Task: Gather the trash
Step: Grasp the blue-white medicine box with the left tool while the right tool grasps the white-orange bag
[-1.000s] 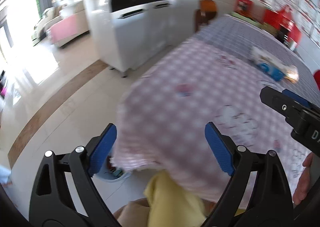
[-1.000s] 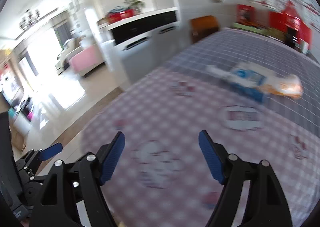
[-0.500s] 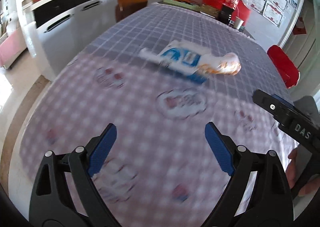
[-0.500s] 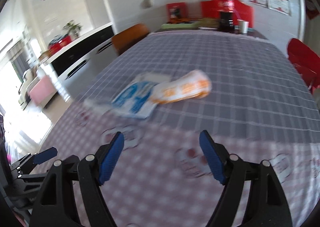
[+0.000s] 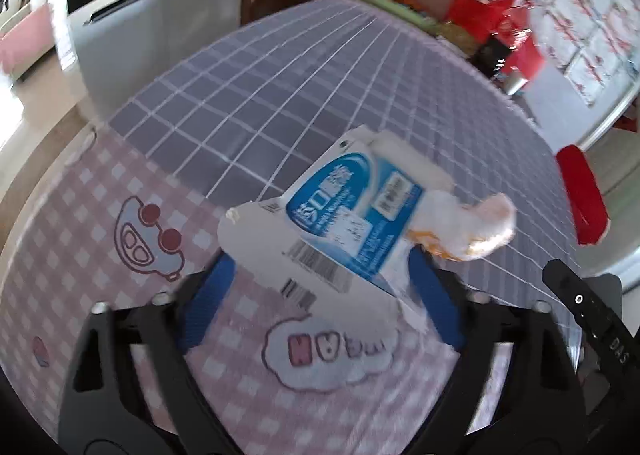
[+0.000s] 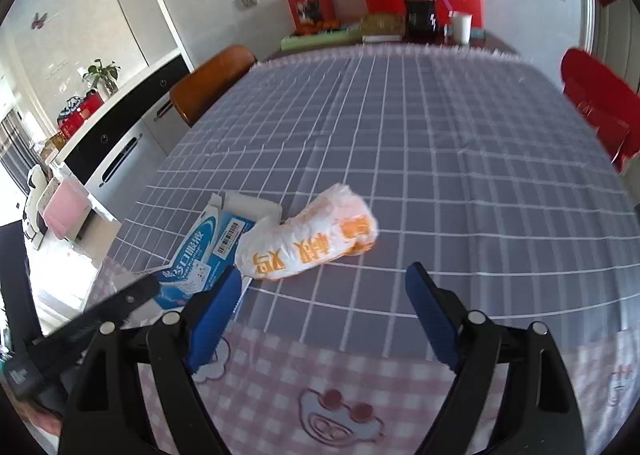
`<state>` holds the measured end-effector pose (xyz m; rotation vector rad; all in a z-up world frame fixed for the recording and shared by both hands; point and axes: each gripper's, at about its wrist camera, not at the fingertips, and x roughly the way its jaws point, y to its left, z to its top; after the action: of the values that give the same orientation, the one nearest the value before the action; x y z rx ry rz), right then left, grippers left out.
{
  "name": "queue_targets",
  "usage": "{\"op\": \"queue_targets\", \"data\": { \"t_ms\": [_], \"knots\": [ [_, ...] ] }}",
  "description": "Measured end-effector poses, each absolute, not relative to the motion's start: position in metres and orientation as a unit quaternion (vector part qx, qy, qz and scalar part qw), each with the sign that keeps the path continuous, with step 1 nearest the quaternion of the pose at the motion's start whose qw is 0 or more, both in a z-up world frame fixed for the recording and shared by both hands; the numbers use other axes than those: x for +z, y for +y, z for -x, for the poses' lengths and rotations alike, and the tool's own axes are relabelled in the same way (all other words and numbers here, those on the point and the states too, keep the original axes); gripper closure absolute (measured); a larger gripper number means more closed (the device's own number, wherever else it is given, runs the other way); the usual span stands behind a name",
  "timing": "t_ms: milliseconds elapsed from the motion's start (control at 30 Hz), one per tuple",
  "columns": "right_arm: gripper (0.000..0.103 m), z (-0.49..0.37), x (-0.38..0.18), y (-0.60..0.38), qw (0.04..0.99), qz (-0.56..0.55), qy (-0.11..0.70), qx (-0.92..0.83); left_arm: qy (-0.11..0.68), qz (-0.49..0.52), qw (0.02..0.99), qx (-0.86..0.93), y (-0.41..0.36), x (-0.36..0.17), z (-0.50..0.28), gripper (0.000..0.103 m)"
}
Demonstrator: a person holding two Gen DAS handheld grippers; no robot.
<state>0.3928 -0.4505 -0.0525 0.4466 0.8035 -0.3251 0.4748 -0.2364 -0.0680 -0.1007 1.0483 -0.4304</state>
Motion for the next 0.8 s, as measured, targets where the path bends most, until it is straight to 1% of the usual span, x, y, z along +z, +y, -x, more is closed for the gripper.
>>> {"op": "queue_targets", "data": {
  "t_ms": [33,133,167,367,433,467,567,800],
  "knots": [
    [0.021,-0.398,-0.058,-0.451,0.881,-0.225,0.388,-0.155,0.504,0.051,0.838,-0.206,-0.236,-0.073,-0.479,0.067],
    [0.021,-0.416,-0.076,-0.452,0.865,-0.253,0.405,-0.153,0.499,0.085,0.836,-0.212,-0.228,-0.083,-0.489,0.08],
    [0.021,-0.421,-0.079,-0.452,0.863,-0.255,0.409,-0.153,0.495,0.091,0.838,-0.213,-0.224,-0.083,-0.49,0.082],
    [0.021,-0.455,-0.096,-0.444,0.856,-0.24,0.424,-0.174,0.424,0.111,0.875,-0.206,-0.181,-0.059,-0.482,0.093],
    [0.052,-0.464,-0.112,-0.436,0.849,-0.225,0.445,-0.176,0.408,0.109,0.886,-0.191,-0.169,-0.051,-0.481,0.095],
    [0.06,-0.461,-0.109,-0.428,0.861,-0.198,0.427,-0.195,0.4,0.107,0.892,-0.183,-0.161,-0.047,-0.48,0.096],
    [0.062,-0.459,-0.108,-0.414,0.866,-0.2,0.426,-0.17,0.381,0.101,0.904,-0.167,-0.138,-0.038,-0.475,0.096],
    [0.062,-0.446,-0.067,-0.353,0.893,-0.192,0.393,-0.106,0.342,0.083,0.928,-0.121,-0.087,-0.011,-0.456,0.096]
  ]
}}
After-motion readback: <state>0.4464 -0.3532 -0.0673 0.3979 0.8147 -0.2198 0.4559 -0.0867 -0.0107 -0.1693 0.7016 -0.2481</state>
